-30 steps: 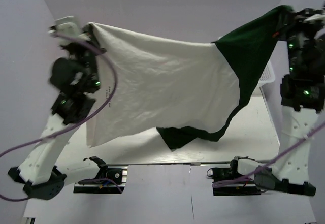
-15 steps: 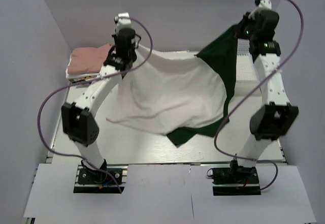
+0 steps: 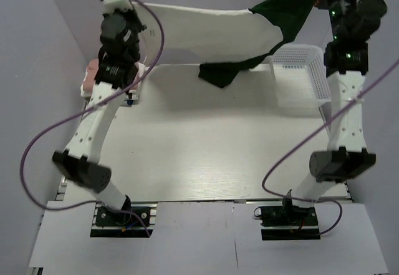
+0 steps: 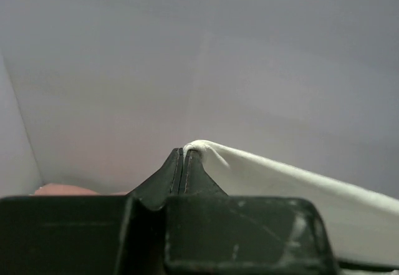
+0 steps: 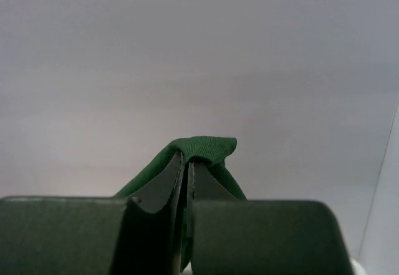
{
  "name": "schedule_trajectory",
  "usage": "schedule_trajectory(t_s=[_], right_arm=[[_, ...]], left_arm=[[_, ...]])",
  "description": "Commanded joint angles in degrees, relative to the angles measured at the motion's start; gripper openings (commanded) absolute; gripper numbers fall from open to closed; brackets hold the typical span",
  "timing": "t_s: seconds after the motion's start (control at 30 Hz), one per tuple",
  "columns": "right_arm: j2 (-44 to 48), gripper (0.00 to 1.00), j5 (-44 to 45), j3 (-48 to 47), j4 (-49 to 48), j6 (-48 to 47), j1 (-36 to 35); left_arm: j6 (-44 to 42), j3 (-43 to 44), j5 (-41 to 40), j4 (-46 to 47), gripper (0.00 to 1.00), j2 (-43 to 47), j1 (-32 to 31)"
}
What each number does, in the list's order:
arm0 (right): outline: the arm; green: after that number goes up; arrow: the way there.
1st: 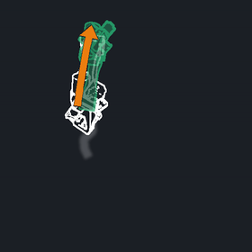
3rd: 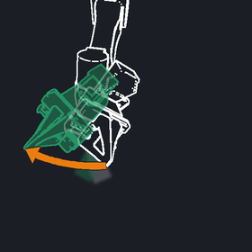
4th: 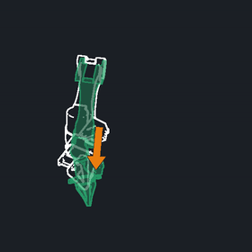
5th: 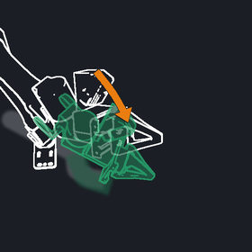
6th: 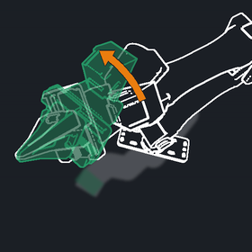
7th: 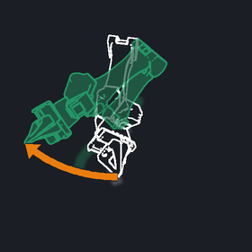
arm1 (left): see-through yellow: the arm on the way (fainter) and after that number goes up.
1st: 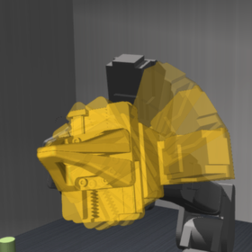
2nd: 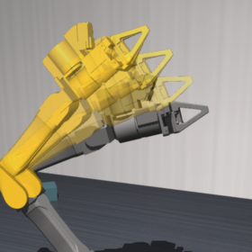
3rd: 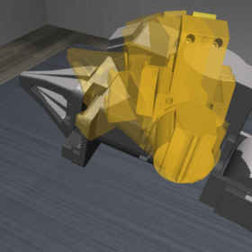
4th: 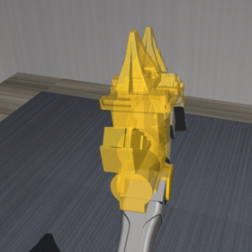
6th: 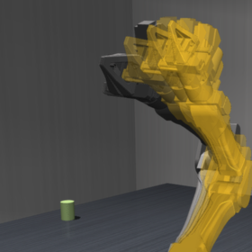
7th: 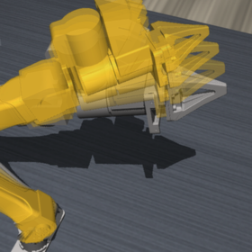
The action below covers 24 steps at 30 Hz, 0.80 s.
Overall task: Fold and stack the t-shirts
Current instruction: Flatten out the tshirt
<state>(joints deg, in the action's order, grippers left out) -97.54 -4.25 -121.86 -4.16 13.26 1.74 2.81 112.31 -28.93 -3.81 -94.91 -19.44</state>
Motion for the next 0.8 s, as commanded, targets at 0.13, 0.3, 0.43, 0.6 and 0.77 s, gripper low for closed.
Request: schedule_trajectory(t_s=[0.13, 0.3, 0.43, 0.6, 0.77], right_arm=[[16.93, 0.0, -8.41, 30.07, -2.87, -6.4, 0.2], [31.83, 0.0, -6.74, 59.98, -6.73, -2.55, 0.11], [38.99, 0.0, -2.01, 70.78, -2.53, 1.23, 0.11], [44.88, 0.0, 2.92, 75.97, 11.5, 5.63, 0.02], [51.48, 0.0, 8.64, 86.08, 17.86, 10.91, 0.11]], left_arm=[[0.36, -30.89, 5.1, 8.91, 0.0, 20.72, 0.11], [7.63, -50.3, 12.29, 7.68, 0.0, 28.37, -0.51], [15.54, -56.58, 17.41, -0.91, 0.0, 28.91, -1.04], [28.36, -63.78, 17.24, -13.31, 0.0, 29.95, -1.04], [37.25, -72.92, 15.14, -18.76, 0.0, 36.81, -1.04]])
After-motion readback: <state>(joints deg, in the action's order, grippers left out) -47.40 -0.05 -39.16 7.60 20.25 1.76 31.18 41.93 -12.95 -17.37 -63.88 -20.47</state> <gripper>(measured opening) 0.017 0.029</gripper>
